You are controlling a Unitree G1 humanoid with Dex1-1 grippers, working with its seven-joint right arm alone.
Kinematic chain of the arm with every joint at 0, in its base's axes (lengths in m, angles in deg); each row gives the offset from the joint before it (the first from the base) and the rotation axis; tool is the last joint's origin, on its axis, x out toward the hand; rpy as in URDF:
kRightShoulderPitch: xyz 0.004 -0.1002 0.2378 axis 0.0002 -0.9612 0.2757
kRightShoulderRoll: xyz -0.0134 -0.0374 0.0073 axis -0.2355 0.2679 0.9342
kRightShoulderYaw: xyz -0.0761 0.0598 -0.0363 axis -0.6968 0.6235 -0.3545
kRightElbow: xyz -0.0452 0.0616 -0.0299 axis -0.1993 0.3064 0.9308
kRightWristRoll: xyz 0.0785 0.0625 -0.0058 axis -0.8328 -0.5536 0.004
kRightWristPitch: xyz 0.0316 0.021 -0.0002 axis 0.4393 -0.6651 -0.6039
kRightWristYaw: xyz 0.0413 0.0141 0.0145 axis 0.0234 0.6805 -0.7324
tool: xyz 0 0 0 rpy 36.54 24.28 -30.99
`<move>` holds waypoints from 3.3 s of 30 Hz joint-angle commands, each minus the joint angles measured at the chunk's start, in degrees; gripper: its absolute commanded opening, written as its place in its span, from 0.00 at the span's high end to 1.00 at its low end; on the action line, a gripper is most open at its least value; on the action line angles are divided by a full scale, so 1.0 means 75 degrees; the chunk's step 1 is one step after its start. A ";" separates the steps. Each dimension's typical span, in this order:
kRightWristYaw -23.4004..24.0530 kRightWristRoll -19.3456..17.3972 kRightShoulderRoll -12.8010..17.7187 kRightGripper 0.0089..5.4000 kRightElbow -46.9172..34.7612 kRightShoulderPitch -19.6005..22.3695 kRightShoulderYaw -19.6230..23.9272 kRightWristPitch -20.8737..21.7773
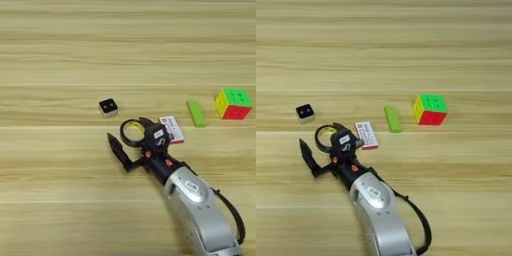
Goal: Move the objects on the table
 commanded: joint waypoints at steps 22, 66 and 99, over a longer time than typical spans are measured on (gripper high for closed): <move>-0.0629 -0.0496 0.0810 0.01 -0.1556 -0.0787 -0.0473 -0.0093; -0.0407 -0.0545 0.0849 0.01 -0.0313 -0.0127 -0.0373 -0.0727; -0.0129 -0.0125 0.0229 0.01 0.2359 0.2210 0.0026 0.0367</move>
